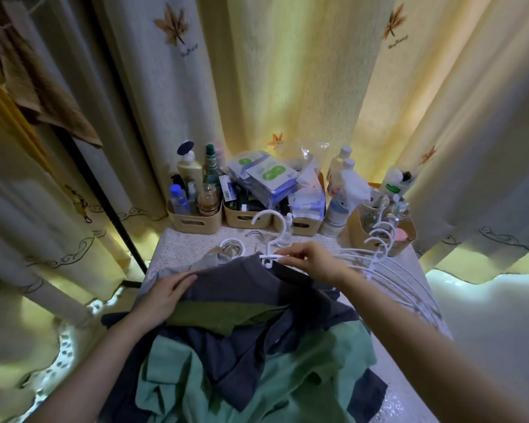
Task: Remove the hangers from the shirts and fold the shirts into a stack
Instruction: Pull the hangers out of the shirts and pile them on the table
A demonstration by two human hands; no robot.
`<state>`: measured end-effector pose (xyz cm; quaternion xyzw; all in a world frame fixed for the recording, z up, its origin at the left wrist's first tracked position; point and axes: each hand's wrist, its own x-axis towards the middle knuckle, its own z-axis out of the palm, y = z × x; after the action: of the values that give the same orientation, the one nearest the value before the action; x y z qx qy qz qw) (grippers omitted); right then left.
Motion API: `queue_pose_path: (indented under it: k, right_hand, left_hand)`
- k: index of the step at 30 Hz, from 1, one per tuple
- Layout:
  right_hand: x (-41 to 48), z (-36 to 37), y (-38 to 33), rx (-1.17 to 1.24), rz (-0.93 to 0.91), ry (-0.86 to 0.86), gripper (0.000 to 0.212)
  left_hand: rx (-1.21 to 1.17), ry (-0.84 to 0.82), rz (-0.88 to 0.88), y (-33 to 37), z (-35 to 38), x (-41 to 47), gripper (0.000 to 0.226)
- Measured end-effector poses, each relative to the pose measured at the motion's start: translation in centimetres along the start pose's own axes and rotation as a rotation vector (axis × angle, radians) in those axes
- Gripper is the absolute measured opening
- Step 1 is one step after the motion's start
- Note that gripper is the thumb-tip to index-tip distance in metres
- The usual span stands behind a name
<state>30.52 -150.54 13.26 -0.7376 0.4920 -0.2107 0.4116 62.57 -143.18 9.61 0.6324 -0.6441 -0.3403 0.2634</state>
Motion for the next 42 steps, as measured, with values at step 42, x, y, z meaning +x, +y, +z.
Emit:
queue_pose_path:
  k: [42]
  right_hand:
    - [1.1,1.8,-6.6,-0.149,-0.125,0.083,0.024]
  left_hand:
    - [-0.111,0.357,0.282,5.3,1.4,0.9,0.022]
